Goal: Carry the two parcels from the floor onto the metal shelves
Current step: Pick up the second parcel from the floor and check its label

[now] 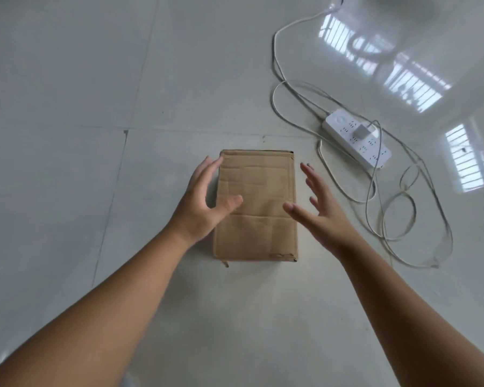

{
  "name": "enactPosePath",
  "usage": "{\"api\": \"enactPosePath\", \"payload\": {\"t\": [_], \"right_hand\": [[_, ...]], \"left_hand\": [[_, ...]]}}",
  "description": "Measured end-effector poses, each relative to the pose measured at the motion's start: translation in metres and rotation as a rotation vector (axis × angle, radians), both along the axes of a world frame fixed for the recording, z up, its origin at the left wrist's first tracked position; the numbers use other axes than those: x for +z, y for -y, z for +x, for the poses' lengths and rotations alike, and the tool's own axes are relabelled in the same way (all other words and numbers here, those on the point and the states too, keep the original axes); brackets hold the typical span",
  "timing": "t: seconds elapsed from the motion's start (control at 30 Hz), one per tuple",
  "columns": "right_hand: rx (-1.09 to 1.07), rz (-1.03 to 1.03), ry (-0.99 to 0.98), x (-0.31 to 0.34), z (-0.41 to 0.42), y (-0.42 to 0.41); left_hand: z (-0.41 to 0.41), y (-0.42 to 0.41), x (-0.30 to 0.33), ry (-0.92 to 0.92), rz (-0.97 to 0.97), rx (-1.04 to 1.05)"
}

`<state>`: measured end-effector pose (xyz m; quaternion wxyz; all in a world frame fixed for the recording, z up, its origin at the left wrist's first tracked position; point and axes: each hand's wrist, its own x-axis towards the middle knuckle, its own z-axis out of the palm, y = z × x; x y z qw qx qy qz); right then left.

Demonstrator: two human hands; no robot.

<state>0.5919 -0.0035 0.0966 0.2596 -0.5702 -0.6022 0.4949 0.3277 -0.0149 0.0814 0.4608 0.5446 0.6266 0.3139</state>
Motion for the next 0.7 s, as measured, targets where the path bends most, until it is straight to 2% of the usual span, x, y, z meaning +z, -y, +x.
{"api": "enactPosePath", "payload": {"t": [0.1, 0.2, 0.3, 0.37, 0.43, 0.7], "right_hand": [[-0.030, -0.042, -0.022, -0.051, 0.008, -0.009], [0.002, -0.098, -0.061, -0.083, 0.014, -0.011], [0.092, -0.033, -0.003, -0.106, 0.013, -0.007], [0.053, 0.008, 0.008, -0.113, 0.008, -0.004], [-0.005, -0.022, -0.098, -0.113, 0.005, -0.003], [0.014, 0.016, -0.213, -0.117, 0.005, -0.004]], "left_hand": [[0.005, 0.003, -0.046, -0.007, -0.005, 0.035], [0.007, 0.005, -0.077, -0.012, -0.016, -0.025], [0.010, 0.002, -0.090, -0.007, -0.015, -0.062], [0.013, 0.000, -0.090, -0.023, -0.021, -0.048], [0.016, -0.003, -0.089, -0.030, -0.009, -0.043], [0.015, -0.004, -0.096, -0.033, 0.007, -0.032]]}}
